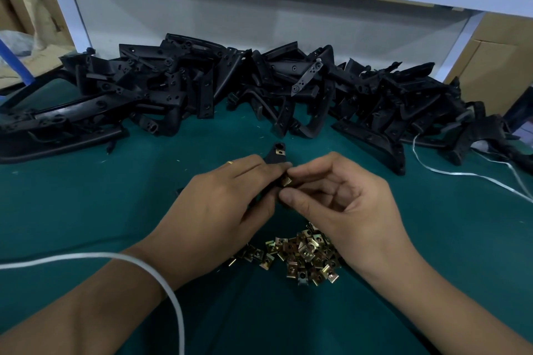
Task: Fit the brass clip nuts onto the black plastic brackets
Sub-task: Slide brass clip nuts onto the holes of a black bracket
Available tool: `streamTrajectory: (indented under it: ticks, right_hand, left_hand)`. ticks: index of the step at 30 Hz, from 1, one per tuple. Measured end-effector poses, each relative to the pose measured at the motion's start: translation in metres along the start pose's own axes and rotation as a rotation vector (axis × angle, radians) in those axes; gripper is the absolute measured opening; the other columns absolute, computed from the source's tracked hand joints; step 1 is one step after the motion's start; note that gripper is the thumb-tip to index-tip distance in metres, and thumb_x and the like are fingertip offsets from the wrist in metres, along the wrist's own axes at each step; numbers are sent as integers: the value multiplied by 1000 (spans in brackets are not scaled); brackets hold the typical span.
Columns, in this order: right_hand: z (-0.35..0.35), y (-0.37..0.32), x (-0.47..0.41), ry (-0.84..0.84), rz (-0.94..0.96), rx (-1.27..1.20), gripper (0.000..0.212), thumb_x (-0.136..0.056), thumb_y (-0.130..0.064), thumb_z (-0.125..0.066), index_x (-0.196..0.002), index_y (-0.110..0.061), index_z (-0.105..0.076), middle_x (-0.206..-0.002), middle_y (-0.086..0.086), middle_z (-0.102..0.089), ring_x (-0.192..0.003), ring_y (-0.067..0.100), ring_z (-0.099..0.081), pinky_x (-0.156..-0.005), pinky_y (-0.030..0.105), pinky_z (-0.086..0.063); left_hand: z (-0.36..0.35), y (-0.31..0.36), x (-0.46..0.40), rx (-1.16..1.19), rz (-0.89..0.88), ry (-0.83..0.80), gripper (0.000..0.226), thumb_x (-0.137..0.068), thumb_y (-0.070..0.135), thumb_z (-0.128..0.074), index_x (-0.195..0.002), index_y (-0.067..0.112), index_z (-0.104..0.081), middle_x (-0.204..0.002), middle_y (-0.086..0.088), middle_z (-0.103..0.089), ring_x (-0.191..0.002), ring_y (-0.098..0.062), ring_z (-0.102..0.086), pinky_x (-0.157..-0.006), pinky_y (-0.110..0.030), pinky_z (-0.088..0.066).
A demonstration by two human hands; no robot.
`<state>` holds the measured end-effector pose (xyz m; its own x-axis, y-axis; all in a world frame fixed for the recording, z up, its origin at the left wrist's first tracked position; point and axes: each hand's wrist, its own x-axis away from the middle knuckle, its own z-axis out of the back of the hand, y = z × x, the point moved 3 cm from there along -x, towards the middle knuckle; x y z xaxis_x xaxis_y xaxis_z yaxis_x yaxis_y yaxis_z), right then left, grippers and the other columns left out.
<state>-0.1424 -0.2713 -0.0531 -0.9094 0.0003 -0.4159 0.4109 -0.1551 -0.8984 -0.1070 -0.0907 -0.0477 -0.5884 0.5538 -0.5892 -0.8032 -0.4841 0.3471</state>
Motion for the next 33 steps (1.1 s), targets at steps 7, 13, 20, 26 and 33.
streamTrajectory:
  ticks: [7,13,20,26,33]
  right_hand:
    - [-1,3,-1,53,-8,14,22,-79,-19,-84,-99,-21,-76,-95,1,-80,-90,18,-78,-80,26,-62]
    - [0,5,-1,62,39,80,18,-86,-22,-80,-103,-26,-77,-95,-4,-81,-89,19,-79,-81,27,-63]
    - [-1,6,0,76,54,202,27,-84,-40,-81,-108,-33,-72,-100,-12,-78,-99,14,-76,-83,22,-60]
    - [0,1,1,27,151,375,21,-91,-15,-82,-109,-20,-74,-98,-14,-77,-97,12,-76,-84,24,-61]
    - [4,-4,2,-38,175,473,17,-92,-19,-79,-108,-18,-73,-97,-13,-76,-95,11,-75,-84,24,-60]
  left_hand:
    - [-1,1,-1,-24,-2,39,34,-102,29,-54,-132,17,-65,-100,9,-62,-83,-13,-62,-66,-40,-56]
    - [-2,-2,1,60,60,121,27,-97,29,-63,-120,19,-69,-98,13,-62,-85,-12,-64,-70,-35,-55]
    - [-2,-3,0,171,105,184,17,-93,23,-67,-108,20,-73,-94,15,-64,-86,-10,-66,-71,-22,-51]
    - [-1,-2,0,228,128,180,14,-90,13,-73,-103,18,-76,-91,14,-68,-85,-11,-67,-72,-19,-50]
    - [-3,-5,4,402,251,126,16,-87,12,-76,-96,25,-77,-85,9,-74,-80,-13,-71,-67,-18,-53]
